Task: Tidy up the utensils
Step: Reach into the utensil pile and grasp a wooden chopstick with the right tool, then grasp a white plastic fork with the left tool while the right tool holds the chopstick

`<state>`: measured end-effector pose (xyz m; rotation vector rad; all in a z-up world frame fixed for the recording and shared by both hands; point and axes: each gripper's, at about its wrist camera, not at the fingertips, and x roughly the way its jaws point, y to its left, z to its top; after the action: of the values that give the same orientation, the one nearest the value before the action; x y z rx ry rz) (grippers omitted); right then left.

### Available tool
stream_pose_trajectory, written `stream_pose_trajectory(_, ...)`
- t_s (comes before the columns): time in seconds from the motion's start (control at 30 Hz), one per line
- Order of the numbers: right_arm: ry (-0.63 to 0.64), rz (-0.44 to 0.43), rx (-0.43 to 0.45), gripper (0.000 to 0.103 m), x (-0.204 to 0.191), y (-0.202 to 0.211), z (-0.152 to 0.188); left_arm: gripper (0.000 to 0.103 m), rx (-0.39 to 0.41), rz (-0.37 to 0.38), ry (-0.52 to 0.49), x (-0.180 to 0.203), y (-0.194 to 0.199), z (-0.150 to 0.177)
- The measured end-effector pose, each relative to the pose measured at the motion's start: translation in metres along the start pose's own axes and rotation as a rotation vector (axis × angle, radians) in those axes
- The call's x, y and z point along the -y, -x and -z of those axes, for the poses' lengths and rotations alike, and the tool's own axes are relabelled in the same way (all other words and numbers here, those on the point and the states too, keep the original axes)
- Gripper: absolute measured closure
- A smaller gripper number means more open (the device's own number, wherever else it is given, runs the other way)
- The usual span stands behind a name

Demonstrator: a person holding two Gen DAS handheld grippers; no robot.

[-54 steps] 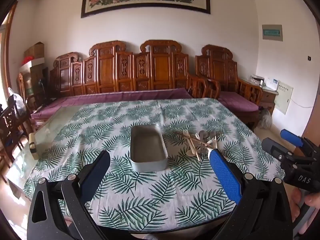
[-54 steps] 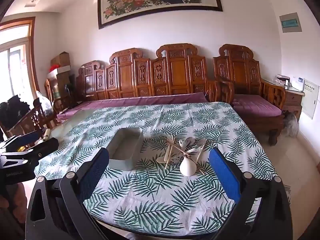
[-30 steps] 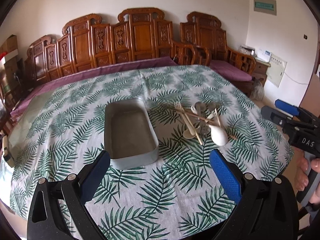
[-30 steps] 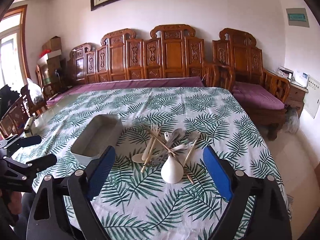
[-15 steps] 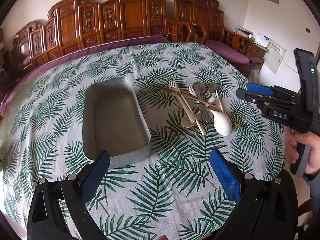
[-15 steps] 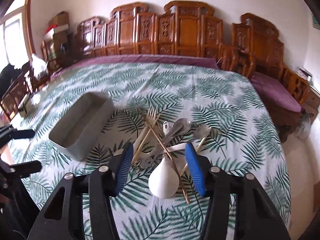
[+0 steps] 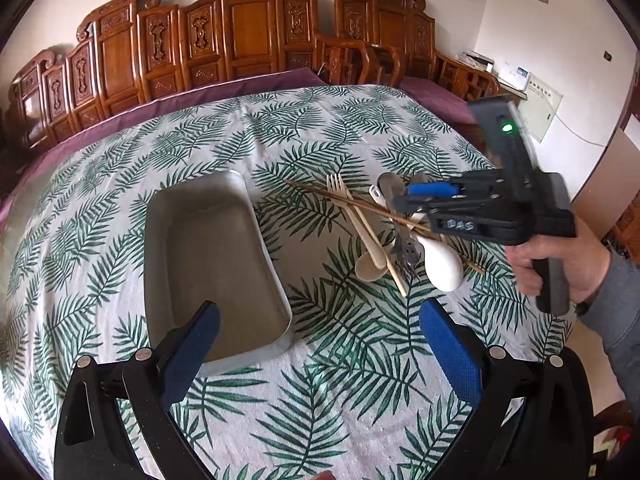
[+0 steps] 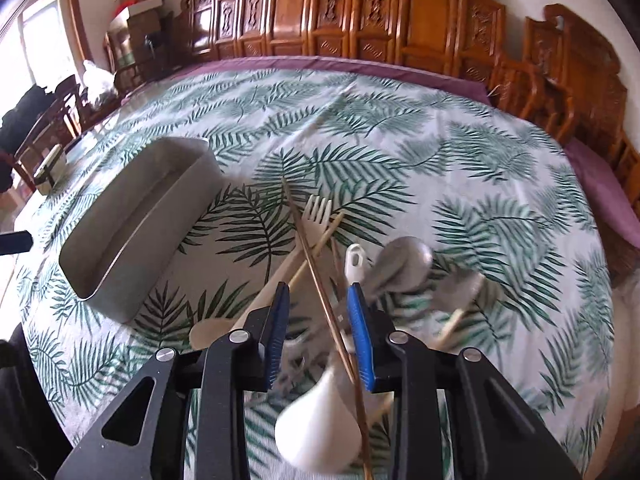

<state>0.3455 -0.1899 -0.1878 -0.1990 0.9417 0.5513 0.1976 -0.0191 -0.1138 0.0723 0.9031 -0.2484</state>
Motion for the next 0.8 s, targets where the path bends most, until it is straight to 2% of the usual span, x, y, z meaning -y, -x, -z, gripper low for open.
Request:
stream_pose_trajectory(0.17, 0.04, -0.018, -0.05, 0.081, -0.007, -0.027, -0.013, 0.006, 0.003, 0.016, -0.01, 0.0, -0.007, -0.012)
stream_pose_trajectory(0.27, 0.052, -0.009, -0.08, 0.082, -0.007, -0.039, -0.018, 0.006, 0.005, 0.035, -0.011, 0.001, -0.011, -0.017)
stream_pose_trajectory(0.47, 0.078, 0.011, -0.141, 0.093, -0.005, -0.055, -0.017, 0.007, -0.007, 0.058, 0.001, 0.003, -0.021, -0.019)
stream_pose_trajectory(0.57, 0.089, 0.004, -0.139, 0.097, -0.005, -0.054, -0.015, 0.007, -0.012, 0.061, -0.002, 0.005, -0.025, -0.018)
stream_pose_trajectory(0.8, 0.104, 0.016, -0.119, 0.097, -0.006, -0.045, -0.012, 0.007, -0.027, 0.058, -0.011, 0.014, -0.033, -0.017)
